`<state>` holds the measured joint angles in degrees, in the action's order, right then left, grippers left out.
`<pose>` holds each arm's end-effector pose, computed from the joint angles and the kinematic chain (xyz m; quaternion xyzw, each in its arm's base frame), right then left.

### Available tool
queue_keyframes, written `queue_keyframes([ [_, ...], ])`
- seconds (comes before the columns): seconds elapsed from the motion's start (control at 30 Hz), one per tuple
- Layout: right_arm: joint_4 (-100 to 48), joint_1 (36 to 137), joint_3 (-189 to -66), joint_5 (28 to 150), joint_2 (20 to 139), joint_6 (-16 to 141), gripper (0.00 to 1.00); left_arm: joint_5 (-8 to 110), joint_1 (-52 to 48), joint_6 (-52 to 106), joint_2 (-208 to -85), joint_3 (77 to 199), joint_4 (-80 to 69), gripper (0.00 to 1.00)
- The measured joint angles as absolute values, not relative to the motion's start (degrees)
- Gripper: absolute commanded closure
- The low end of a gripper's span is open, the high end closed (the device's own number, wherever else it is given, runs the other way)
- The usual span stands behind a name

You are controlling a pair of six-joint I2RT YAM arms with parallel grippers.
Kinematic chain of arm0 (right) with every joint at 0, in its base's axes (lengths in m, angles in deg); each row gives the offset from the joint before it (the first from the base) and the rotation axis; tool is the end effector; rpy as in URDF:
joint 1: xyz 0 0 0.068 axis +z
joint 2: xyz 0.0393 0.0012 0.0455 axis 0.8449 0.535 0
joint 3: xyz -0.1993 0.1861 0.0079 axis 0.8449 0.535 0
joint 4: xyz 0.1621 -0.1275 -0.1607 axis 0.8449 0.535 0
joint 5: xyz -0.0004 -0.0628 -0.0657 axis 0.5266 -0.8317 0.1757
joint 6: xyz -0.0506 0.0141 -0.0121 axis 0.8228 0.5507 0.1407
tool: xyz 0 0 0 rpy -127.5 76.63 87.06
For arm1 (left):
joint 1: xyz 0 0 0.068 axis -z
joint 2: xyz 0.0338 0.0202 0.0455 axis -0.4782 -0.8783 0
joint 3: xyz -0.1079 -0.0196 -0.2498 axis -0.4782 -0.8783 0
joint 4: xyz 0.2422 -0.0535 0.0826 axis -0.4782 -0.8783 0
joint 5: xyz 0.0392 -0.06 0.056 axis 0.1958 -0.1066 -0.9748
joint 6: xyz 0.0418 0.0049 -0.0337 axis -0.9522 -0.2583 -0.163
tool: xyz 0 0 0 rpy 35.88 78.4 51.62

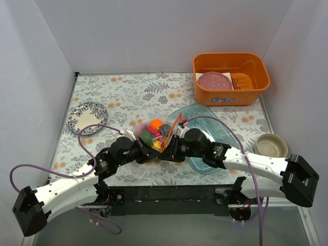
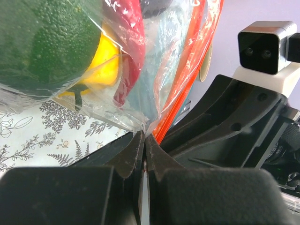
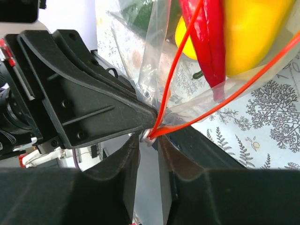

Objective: Place the food in the zip-top bag and seal the zipper
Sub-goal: Zip the zipper food storage bag at the center of the board.

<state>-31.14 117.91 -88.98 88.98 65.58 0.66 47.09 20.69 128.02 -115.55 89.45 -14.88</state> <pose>0.1249 0.2271 0.2400 0.0267 0.8435 0.5042 0.1833 0.1145 -0.1368 0.2161 -0.4324 0.7402 -0.5122 0.0523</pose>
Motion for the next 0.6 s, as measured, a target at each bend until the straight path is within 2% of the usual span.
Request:
queue_keyframes([
  [0.6,-31.1,116.9,-89.0,89.1,65.8,0.7,0.68,47.3,20.7,128.0,-115.6,89.0,-14.9,1.0],
])
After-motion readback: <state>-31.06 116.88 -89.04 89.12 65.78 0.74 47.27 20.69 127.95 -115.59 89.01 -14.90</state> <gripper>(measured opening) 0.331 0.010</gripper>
